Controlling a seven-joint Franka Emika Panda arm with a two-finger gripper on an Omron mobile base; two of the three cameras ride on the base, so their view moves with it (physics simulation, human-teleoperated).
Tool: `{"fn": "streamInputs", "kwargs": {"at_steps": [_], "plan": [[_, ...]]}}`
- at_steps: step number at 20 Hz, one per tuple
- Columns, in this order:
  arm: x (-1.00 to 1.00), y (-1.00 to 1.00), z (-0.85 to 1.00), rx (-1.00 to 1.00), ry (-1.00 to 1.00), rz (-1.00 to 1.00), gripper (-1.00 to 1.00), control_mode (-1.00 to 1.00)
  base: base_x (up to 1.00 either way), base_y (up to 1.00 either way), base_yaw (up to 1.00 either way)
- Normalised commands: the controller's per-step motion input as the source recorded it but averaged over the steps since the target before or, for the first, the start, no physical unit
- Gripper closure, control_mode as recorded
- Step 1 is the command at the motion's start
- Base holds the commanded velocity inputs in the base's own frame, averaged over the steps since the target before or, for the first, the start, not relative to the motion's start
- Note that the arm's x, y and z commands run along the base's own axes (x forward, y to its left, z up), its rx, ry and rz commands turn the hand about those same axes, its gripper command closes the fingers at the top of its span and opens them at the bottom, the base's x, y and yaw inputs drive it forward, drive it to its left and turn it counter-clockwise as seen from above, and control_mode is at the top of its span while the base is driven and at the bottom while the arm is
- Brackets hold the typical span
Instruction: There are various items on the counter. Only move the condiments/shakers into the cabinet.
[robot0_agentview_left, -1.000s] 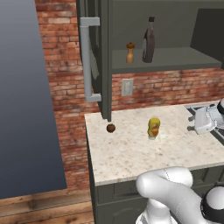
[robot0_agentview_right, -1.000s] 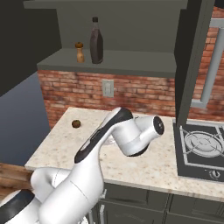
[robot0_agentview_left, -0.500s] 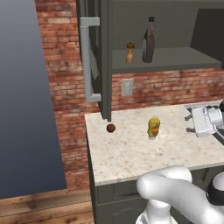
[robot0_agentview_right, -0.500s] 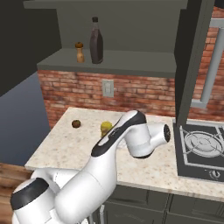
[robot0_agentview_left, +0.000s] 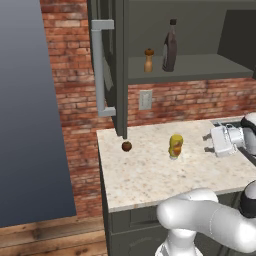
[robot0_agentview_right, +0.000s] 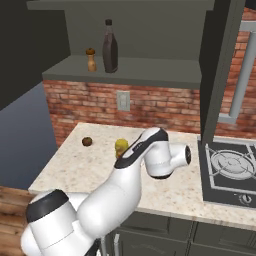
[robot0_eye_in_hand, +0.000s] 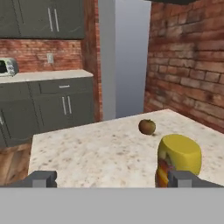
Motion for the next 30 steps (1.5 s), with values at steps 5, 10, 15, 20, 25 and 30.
{"fn": "streamInputs", "kwargs": {"at_steps": [5, 10, 15, 20, 25, 30], "plan": [[0.4, 0.01, -0.16, 0.0, 0.08, 0.14, -1.0, -1.0, 0.0, 0.0, 0.0], [0.29, 0.08, -0.27, 0.0, 0.03, 0.18, -1.0, -1.0, 0.0, 0.0, 0.0], [0.13, 0.0, -0.27, 0.0, 0.0, 0.19, -1.0, -1.0, 0.0, 0.0, 0.0], [0.34, 0.0, -0.12, 0.0, 0.0, 0.12, -1.0, -1.0, 0.0, 0.0, 0.0], [0.29, 0.0, -0.05, 0.02, 0.0, 0.04, -1.0, -1.0, 0.0, 0.0, 0.0], [0.1, 0.0, -0.01, 0.0, 0.0, 0.0, -1.0, -1.0, 0.0, 0.0, 0.0]]}}
